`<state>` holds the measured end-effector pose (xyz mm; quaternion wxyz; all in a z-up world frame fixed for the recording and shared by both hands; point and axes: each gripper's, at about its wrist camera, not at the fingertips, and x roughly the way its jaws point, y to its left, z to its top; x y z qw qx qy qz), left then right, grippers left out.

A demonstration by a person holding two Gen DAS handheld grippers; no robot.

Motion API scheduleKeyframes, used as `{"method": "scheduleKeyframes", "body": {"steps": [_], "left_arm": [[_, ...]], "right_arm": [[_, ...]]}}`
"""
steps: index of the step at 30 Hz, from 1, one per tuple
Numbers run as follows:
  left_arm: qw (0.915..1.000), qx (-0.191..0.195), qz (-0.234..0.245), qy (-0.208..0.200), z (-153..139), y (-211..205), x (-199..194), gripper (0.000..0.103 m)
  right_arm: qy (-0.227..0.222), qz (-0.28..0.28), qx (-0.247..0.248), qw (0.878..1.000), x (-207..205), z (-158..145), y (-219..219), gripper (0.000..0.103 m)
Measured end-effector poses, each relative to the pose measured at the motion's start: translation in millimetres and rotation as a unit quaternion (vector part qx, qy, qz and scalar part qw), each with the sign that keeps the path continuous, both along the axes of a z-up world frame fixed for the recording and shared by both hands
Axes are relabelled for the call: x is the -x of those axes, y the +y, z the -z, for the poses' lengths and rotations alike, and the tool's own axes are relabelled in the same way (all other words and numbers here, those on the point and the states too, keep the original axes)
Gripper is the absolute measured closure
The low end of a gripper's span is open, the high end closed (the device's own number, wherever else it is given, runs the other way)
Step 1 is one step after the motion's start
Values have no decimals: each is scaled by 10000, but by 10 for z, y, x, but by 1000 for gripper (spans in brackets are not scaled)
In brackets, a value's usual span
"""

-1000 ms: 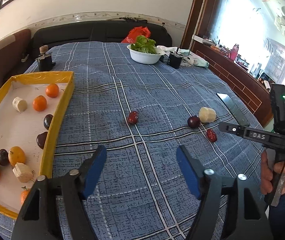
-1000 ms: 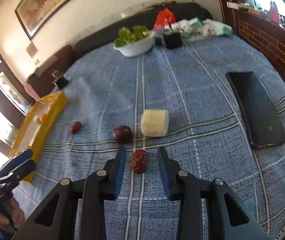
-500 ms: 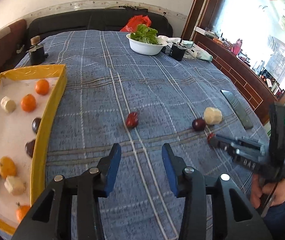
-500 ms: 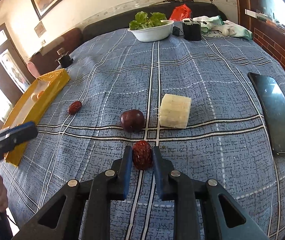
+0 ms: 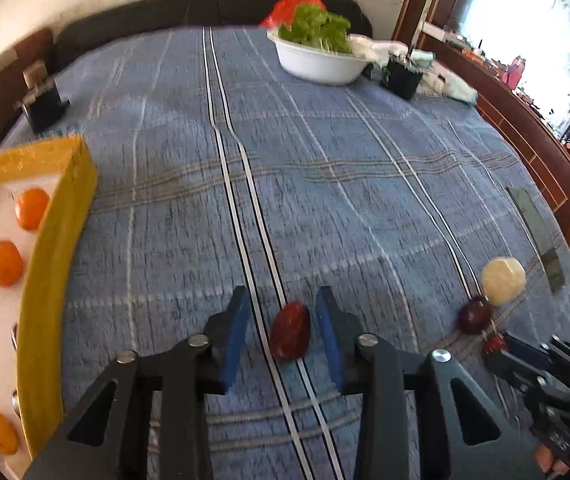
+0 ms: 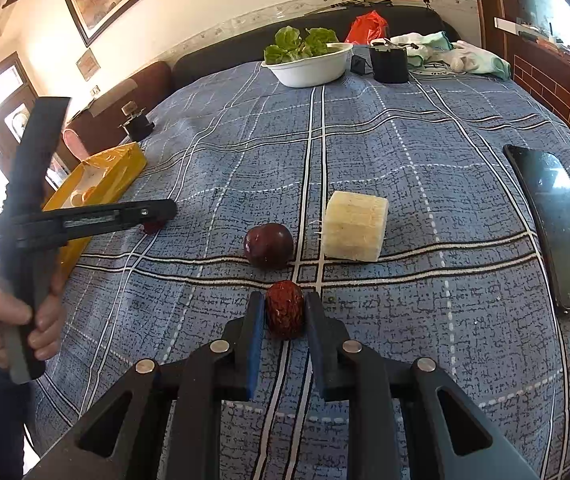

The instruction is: Organize fruits

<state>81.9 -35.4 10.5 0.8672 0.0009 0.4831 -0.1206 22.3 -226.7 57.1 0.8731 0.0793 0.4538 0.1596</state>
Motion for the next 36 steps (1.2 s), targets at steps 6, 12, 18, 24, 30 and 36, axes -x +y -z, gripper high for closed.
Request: {"method": "scheduleKeyframes", "body": {"steps": [6, 12, 18, 24, 30, 36], "left_arm": [[9997, -110, 80, -194, 15, -16, 224, 86], [9994, -29, 74, -337, 17, 75, 476, 86], [9979, 317, 101, -559, -32, 172, 581, 86], [9948, 651, -69, -786, -140, 341, 595, 86], [9915, 835, -319, -942, -200, 490, 597, 86], [9929, 754, -367, -839, -145, 514, 567, 86]], "right_arm": [[-12, -6, 13, 10000, 8, 2, 3, 80], [-33, -34, 161, 9999, 9, -9, 41, 80], [-30, -89, 443, 9990, 64, -40, 90, 81], [-54, -238, 128, 9996, 49, -265, 263, 81], [-404, -451, -11, 9982, -309, -508, 729, 81], [-422, -495, -93, 9978, -560, -310, 994, 81]]}}
